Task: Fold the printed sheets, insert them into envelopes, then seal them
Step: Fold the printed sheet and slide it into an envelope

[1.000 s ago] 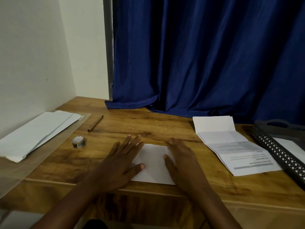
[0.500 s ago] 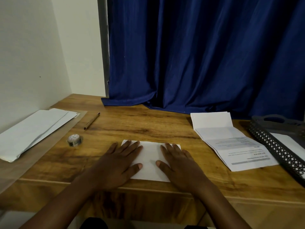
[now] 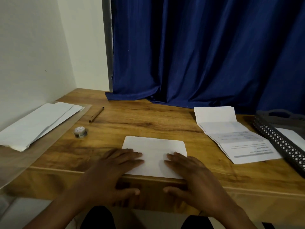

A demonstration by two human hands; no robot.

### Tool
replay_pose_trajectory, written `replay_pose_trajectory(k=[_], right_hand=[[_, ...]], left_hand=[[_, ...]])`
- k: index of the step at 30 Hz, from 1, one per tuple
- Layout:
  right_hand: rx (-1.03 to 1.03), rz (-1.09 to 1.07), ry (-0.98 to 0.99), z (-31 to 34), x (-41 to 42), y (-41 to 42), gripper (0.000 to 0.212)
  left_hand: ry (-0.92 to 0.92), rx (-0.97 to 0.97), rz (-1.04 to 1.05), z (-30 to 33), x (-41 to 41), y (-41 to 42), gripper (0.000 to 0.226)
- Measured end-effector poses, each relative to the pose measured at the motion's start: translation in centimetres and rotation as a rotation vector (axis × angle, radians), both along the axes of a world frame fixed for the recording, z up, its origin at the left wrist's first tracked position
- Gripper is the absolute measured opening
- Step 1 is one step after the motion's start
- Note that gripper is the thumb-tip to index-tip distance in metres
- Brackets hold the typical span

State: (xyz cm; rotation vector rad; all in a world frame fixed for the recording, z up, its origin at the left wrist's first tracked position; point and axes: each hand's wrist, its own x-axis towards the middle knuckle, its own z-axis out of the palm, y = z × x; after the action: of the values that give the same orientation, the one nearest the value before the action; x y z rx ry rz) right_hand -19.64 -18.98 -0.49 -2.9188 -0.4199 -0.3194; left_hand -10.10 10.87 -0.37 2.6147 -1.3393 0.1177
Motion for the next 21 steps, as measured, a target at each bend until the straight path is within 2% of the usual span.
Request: replay_pose_trajectory(k=[4,8,11,14,16,21], right_hand=[[0.093,0.064,-0.011,0.3,-1.0,-0.7,0.052],[0.436,0.051,0.020,1.1,-0.7,-1.2,0.039],[0.680,-0.006,0.023,2.1,0.7,-1.4,0.048],[0.779,-0.115,-0.047,2.3,2.5,-1.5,0.059],[0.761,-0.200,-0.099,1.9,3.5,-1.6,0.066],[0.448,-0.311,-0.163,0.2,4.4,-1.9,0.082]], left_hand=[[0.018,-0.154,-0.054,0.0,-0.9,1.4,0.052],[0.157,-0.401,0.024,0.8,-0.4,1.4,0.043],[0.229,-0.570,0.102,1.5,1.4,0.3,0.039],[0.242,-0.691,0.209,1.6,3.4,-0.9,0.048],[0.228,-0.684,0.278,1.3,4.2,-1.7,0.056],[0.129,-0.493,0.338,-0.3,4.3,-2.2,0.080]])
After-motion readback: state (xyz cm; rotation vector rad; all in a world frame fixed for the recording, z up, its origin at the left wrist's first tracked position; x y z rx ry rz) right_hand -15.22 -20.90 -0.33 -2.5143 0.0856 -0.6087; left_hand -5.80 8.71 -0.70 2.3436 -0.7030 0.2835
